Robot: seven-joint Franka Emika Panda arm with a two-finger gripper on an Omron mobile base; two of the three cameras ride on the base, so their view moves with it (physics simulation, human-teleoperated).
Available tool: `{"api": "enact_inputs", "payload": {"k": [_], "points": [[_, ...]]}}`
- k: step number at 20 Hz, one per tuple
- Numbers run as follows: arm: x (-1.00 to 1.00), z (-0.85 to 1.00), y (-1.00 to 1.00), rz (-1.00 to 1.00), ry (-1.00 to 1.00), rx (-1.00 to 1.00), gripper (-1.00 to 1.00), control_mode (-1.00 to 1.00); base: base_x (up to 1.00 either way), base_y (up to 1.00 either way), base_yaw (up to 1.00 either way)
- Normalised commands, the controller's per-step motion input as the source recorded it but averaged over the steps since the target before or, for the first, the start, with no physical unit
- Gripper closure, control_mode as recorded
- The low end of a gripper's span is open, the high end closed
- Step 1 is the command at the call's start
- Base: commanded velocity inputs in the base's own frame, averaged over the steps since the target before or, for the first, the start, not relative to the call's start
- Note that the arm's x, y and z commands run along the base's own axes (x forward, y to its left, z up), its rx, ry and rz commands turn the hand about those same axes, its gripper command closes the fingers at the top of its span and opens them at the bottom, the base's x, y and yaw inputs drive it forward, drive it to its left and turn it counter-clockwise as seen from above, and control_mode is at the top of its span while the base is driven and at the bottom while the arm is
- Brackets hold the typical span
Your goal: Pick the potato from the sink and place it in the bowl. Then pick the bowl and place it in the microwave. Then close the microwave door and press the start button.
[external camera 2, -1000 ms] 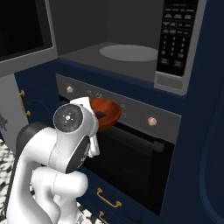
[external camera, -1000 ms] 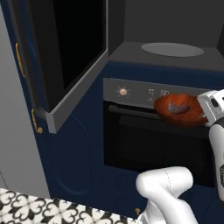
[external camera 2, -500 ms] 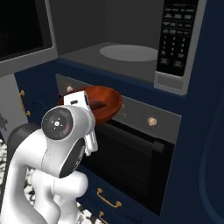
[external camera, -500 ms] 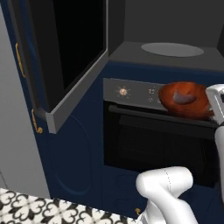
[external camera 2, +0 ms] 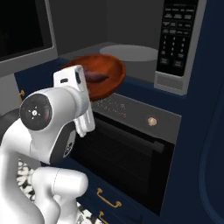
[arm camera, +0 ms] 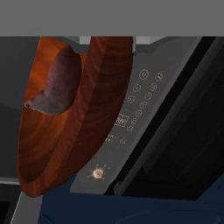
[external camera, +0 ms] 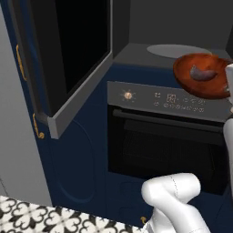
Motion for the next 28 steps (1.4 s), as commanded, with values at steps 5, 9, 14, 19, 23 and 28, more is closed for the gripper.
{"api": "enact_inputs", "payload": {"k": [5, 9, 14, 19, 23, 28], "points": [[0.05, 0.78, 0.00, -0.01, -0.17, 0.00, 1.00, -1.00, 0.00, 0.00, 0.00], [0.70, 0.35, 0.01, -0.05, -0.06, 0.00, 1.00, -1.00, 0.00, 0.00, 0.00], [0.91, 0.08, 0.03, 0.00, 0.00, 0.00, 1.00, -1.00, 0.00, 0.00, 0.00], [1.00, 0.00, 0.00, 0.00, 0.00, 0.00, 1.00, -1.00, 0.00, 0.00, 0.00], [0.92, 0.00, -0.04, -0.01, 0.00, 0.00, 1.00, -1.00, 0.00, 0.00, 0.00], [0.82, 0.00, -0.18, -0.05, 0.01, 0.00, 1.00, -1.00, 0.00, 0.00, 0.00]]}}
